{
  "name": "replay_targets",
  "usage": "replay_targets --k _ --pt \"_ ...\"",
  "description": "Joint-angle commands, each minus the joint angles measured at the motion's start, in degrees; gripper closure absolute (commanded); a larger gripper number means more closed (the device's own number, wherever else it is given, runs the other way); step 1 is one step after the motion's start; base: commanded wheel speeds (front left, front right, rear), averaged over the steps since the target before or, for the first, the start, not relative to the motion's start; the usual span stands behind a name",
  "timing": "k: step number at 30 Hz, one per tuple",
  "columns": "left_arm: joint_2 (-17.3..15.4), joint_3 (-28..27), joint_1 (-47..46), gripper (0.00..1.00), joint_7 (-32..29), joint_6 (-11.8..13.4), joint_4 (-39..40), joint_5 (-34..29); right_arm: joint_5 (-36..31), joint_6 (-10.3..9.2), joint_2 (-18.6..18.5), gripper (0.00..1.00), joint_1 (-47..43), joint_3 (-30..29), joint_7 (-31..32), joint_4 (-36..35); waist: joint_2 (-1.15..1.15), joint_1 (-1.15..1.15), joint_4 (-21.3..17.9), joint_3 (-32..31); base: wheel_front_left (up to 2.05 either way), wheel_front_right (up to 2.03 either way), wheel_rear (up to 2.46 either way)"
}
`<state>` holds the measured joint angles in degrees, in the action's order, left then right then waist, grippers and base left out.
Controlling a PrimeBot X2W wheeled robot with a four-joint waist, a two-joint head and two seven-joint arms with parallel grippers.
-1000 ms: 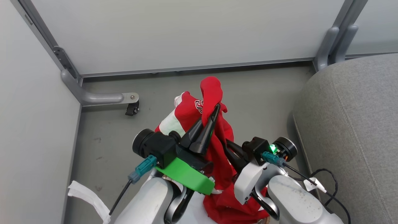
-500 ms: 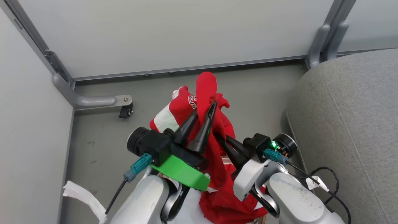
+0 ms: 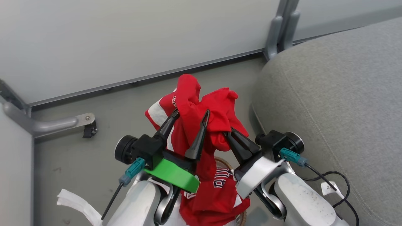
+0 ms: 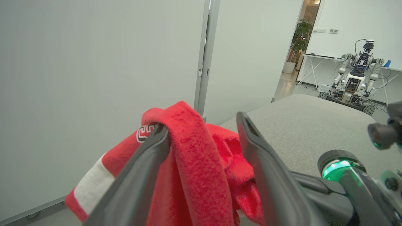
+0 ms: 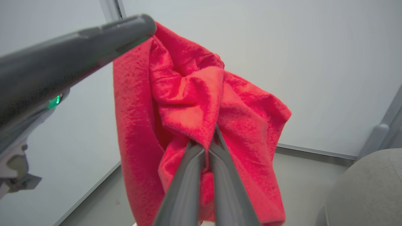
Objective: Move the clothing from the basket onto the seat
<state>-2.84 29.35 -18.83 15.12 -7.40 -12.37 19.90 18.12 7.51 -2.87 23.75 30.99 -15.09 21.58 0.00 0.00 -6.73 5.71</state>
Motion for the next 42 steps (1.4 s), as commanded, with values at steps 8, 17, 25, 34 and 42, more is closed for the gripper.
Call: replay_targets --k 8,17,25,34,42 --pt "-0.17 -2.09 2.03 0.00 0.05 -0.17 -1.63 -2.23 0.02 -0.04 -0.15 1.00 -2.46 -3.58 -0.11 -3.35 0.00 0.00 -14.66 0.88 0.00 0.00 0.00" --pt "-0.94 -4.45 2.76 0.00 0.05 -0.17 -2.65 -3.42 0.65 -0.04 -0.12 1.00 -4.19 -10.38 -0.12 -7.76 0.00 0.00 -22.48 2.22 0.00 0.00 0.00" --pt "-1.20 -2.02 0.28 0.00 0.05 -0.17 -3.76 -2.89 -0.82 -0.04 -0.04 1.00 -5.93 -17.89 -0.11 -11.29 0.00 0.00 -24.49 3.95 0.00 0.00 0.00" --pt "-2.30 0.65 -2.37 0.00 0.05 -0.17 -3.61 -2.25 -5.05 -0.04 -0.07 1.00 -3.11 -23.56 -0.11 -12.84 0.00 0.00 -25.11 7.33 0.00 0.00 0.00" --pt "-4.98 0.08 -3.39 0.00 0.05 -0.17 -2.83 -3.12 -9.75 -0.04 -4.43 1.00 9.34 -23.35 -0.12 -7.90 0.00 0.00 -25.19 13.47 0.00 0.00 0.00"
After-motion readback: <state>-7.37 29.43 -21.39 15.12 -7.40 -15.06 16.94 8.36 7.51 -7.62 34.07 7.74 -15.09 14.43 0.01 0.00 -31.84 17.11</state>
